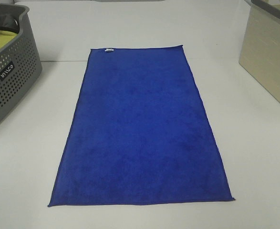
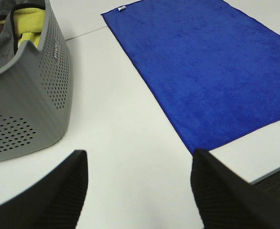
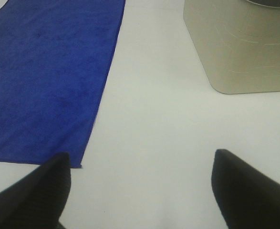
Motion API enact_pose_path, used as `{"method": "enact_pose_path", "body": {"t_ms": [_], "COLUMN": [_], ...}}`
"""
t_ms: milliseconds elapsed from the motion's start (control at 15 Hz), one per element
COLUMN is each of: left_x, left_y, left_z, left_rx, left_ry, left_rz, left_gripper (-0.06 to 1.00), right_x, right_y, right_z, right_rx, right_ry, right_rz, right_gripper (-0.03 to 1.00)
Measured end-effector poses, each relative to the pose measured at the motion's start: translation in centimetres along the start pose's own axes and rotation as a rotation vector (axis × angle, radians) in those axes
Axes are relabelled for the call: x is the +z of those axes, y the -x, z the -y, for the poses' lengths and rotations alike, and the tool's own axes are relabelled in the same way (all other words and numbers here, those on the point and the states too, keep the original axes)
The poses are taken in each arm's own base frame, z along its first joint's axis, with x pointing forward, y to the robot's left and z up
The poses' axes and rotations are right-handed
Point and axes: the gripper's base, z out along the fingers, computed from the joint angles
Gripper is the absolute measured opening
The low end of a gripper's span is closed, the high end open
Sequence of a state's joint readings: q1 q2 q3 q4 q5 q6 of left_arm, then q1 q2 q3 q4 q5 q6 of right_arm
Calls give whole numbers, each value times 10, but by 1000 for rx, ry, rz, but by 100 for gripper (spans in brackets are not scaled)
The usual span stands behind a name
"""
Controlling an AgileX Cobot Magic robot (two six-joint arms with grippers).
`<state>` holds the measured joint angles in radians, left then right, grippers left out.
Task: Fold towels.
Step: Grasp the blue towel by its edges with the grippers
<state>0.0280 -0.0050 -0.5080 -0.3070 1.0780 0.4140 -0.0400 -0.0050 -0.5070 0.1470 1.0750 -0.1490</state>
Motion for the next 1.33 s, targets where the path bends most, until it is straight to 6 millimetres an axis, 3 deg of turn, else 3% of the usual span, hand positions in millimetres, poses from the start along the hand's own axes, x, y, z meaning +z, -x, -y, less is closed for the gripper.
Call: {"method": "enact_pose_path", "body": {"t_ms": [1333], "left_x": [0], "left_y": [0], "left_z": [0], "left_rx": [0], "left_ry": [0], "left_rz": [0], "left_gripper": [61], "right_x": [0], "right_y": [0], "right_z": [0], "right_rx": [0], "right_ry": [0], "right_rz": [0], "right_gripper": [77]}}
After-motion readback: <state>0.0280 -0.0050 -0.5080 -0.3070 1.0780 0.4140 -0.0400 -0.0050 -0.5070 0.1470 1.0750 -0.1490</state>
